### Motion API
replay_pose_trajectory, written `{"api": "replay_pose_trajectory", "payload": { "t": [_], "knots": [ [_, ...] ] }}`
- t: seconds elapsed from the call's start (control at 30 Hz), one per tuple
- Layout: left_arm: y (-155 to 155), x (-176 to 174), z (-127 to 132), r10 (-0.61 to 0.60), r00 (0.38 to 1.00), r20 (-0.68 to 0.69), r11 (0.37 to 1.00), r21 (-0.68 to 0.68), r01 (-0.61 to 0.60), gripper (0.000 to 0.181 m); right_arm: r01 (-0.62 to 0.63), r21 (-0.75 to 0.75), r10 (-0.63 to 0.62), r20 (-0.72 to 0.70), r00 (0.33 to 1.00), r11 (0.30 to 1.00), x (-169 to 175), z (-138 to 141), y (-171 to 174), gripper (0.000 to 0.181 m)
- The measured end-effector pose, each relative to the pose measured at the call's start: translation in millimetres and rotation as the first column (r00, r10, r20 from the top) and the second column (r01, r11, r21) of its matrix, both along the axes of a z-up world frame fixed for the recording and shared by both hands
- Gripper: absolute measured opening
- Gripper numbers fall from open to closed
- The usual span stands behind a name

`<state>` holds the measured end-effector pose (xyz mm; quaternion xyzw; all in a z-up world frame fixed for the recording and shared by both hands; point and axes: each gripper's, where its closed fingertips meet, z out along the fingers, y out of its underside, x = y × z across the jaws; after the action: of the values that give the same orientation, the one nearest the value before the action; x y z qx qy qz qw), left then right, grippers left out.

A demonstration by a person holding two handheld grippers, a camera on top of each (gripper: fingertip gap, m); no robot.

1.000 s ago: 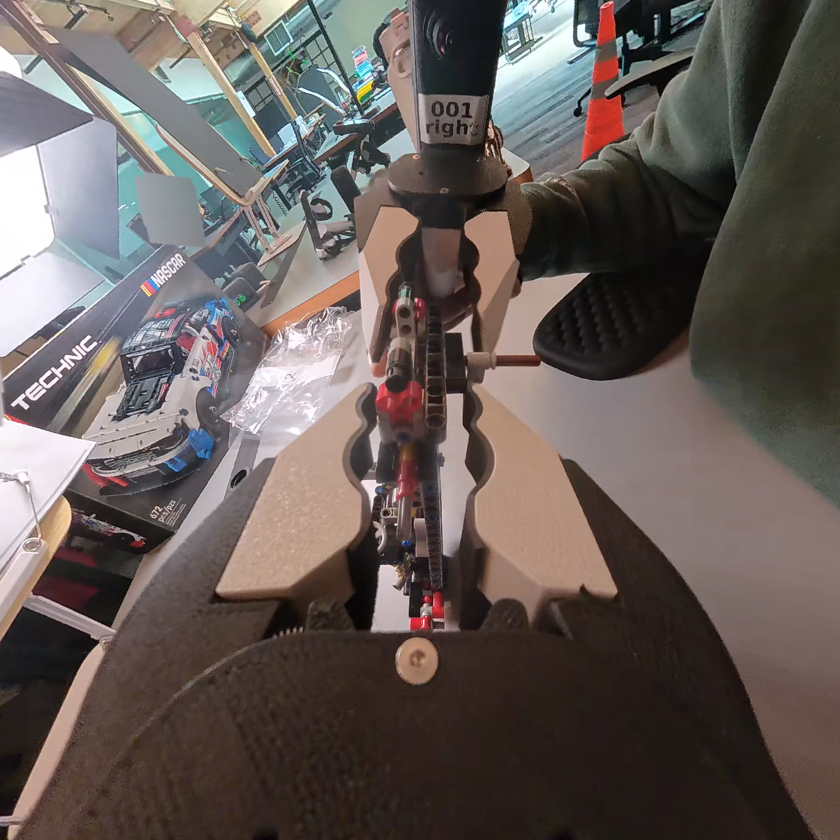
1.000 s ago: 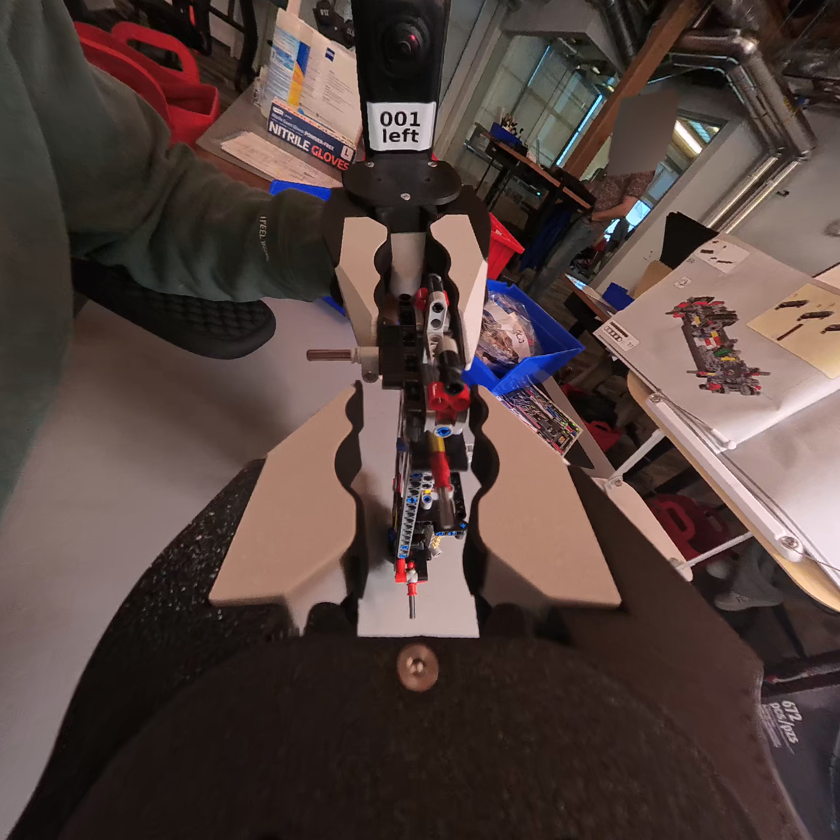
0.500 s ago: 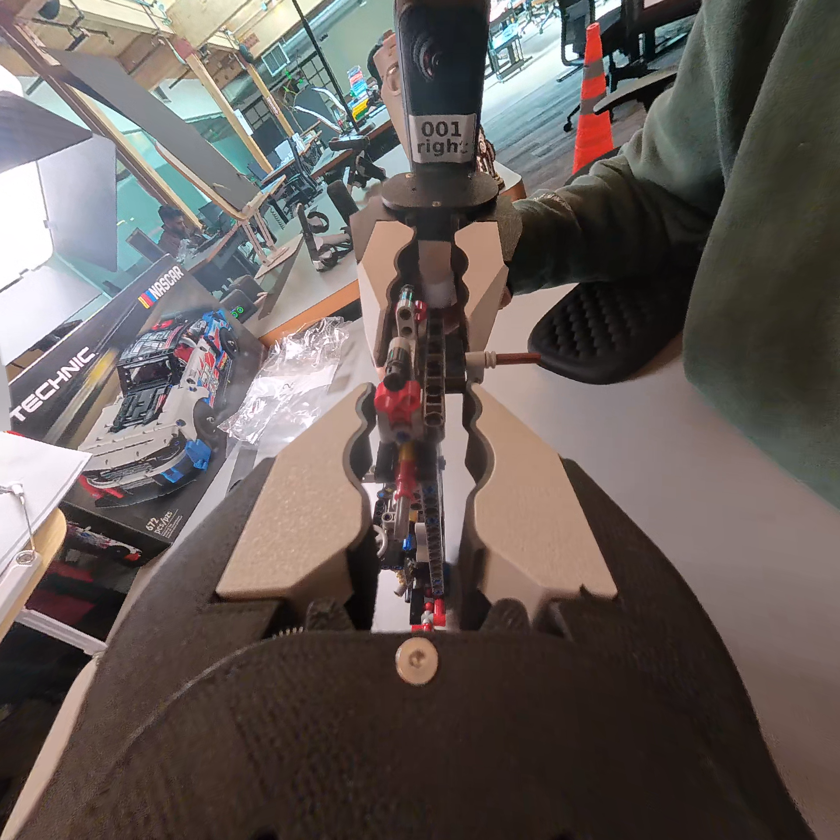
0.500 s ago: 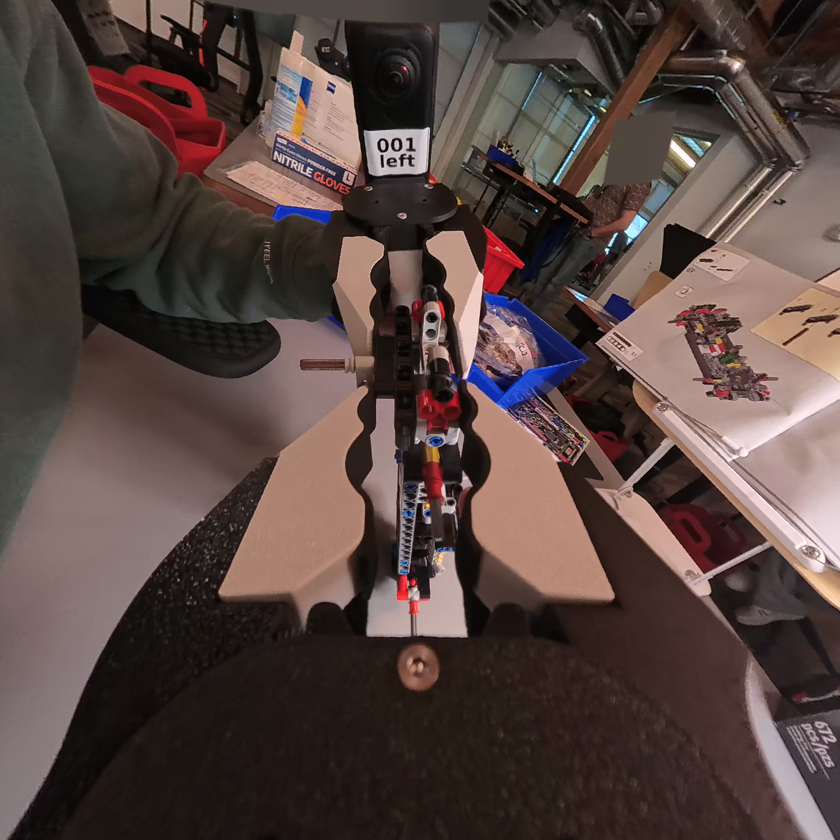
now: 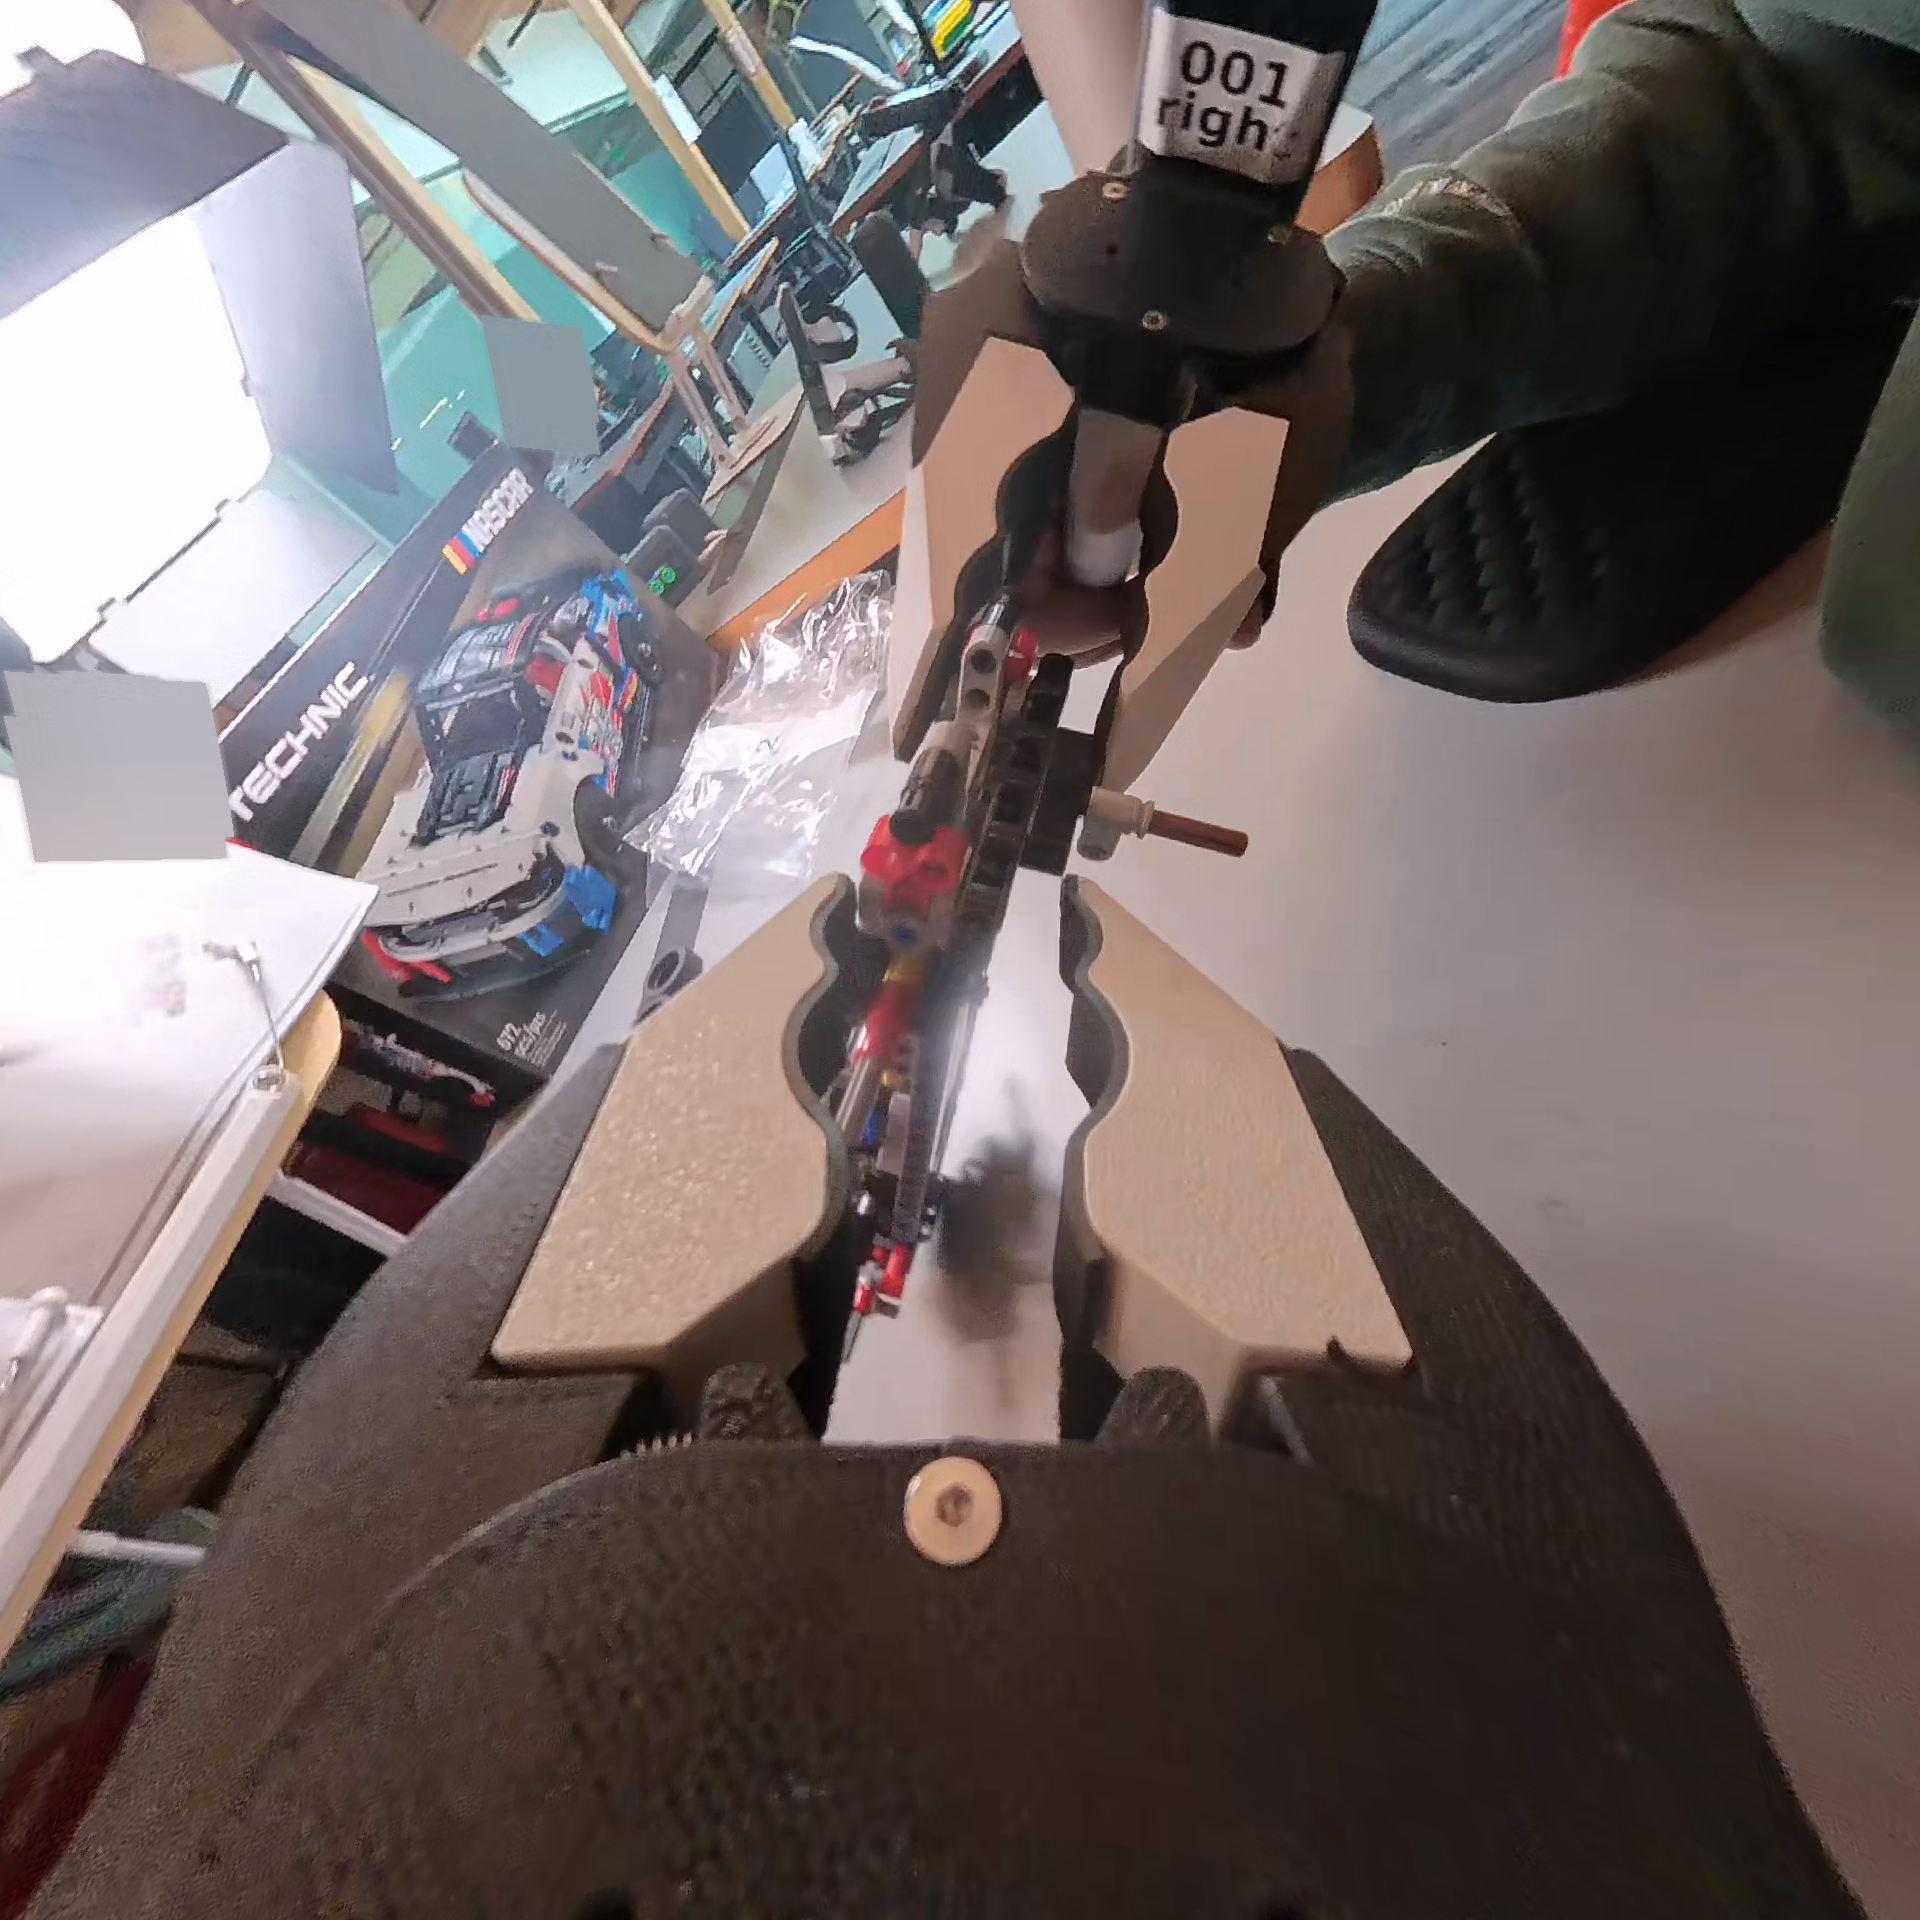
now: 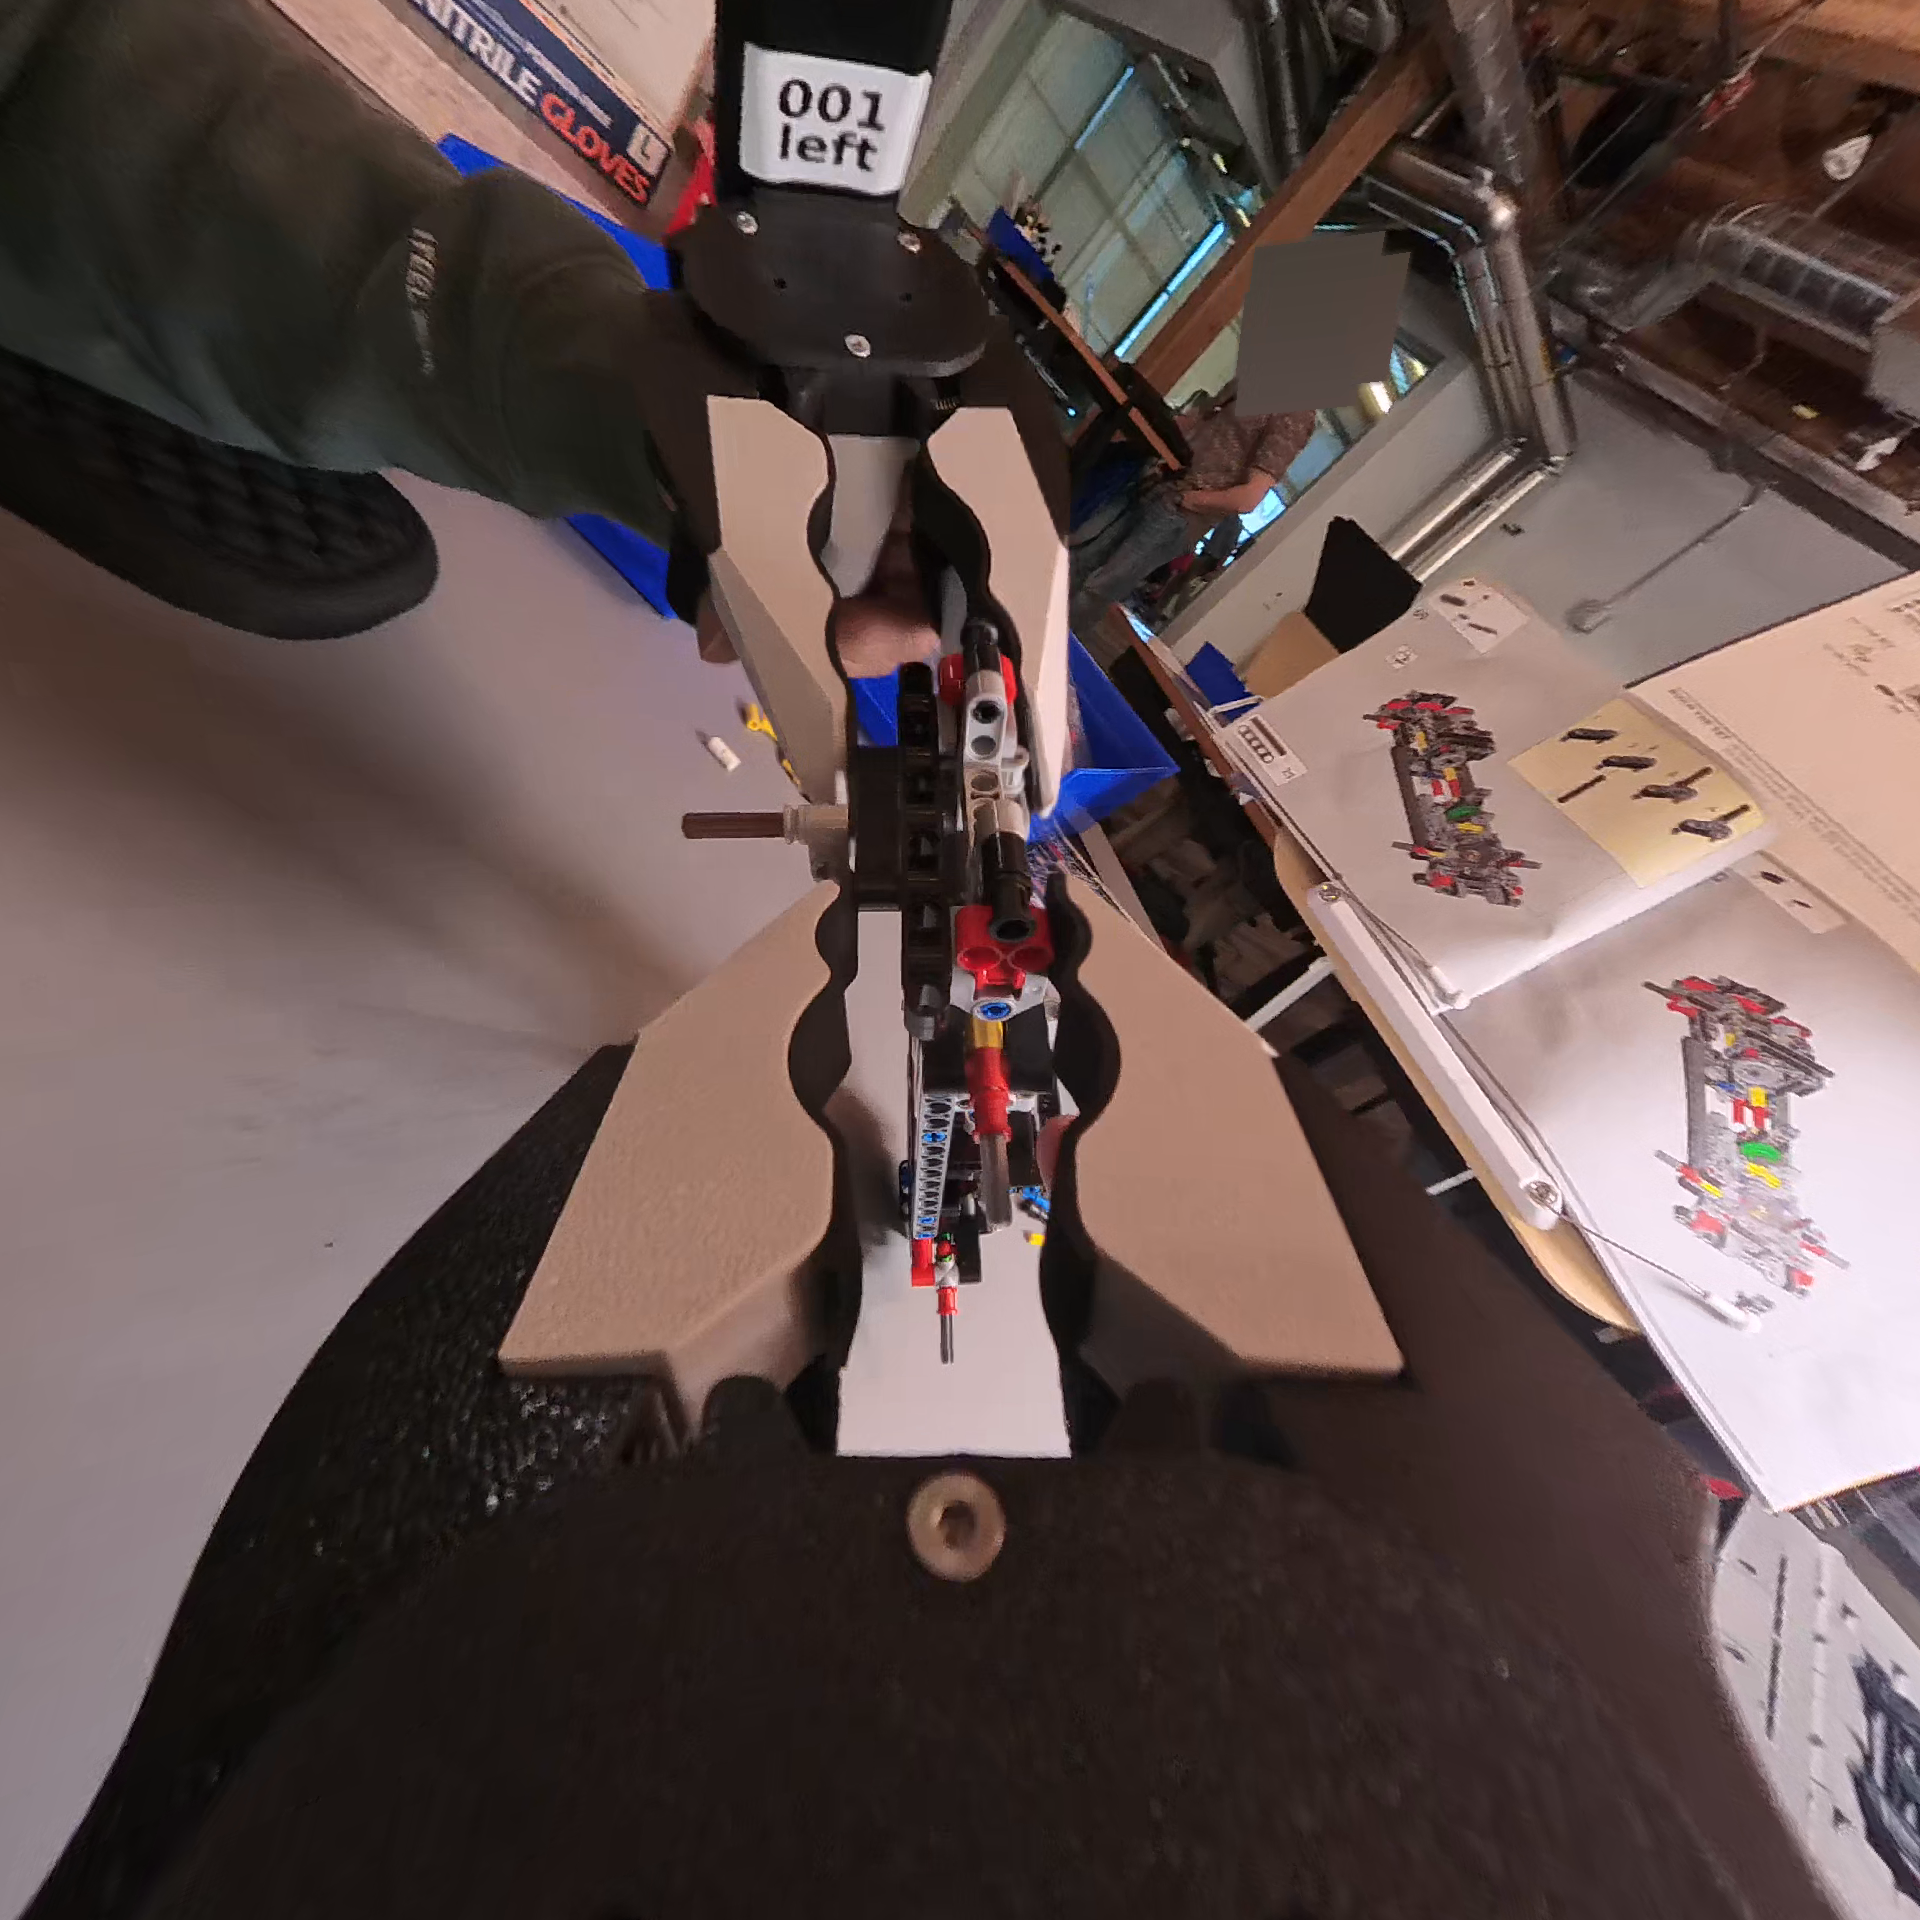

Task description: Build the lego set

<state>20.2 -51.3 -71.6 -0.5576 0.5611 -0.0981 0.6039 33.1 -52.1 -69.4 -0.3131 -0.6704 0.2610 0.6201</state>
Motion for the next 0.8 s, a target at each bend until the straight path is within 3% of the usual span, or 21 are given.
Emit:
{"api": "replay_pose_trajectory", "payload": {
  "t": [0.33, 0.57, 0.67, 0.8],
  "knots": [
    [-13, -48, -26, 0.214, 0.971, 0.104, 0.971, -0.134, -0.200, 0.048, 0.084, 0.161, -0.086, 0.007, 0.996, 0.983, -20, -21, -1, 0.033],
    [-8, -42, -26, 0.365, 0.931, 0.005, 0.923, 0.130, -0.363, 0.097, 0.140, 0.140, -0.141, -0.007, 0.990, 0.980, -30, -19, 0, 0.033],
    [-3, -37, -30, 0.395, 0.917, -0.055, 0.907, 0.184, -0.380, 0.099, 0.151, 0.131, -0.153, 0.002, 0.988, 0.980, -33, -19, -1, 0.034],
    [-3, -36, -31, 0.385, 0.922, -0.036, 0.914, 0.157, -0.375, 0.085, 0.150, 0.126, -0.152, 0.009, 0.988, 0.981, -36, -18, -4, 0.033]
  ]
}}
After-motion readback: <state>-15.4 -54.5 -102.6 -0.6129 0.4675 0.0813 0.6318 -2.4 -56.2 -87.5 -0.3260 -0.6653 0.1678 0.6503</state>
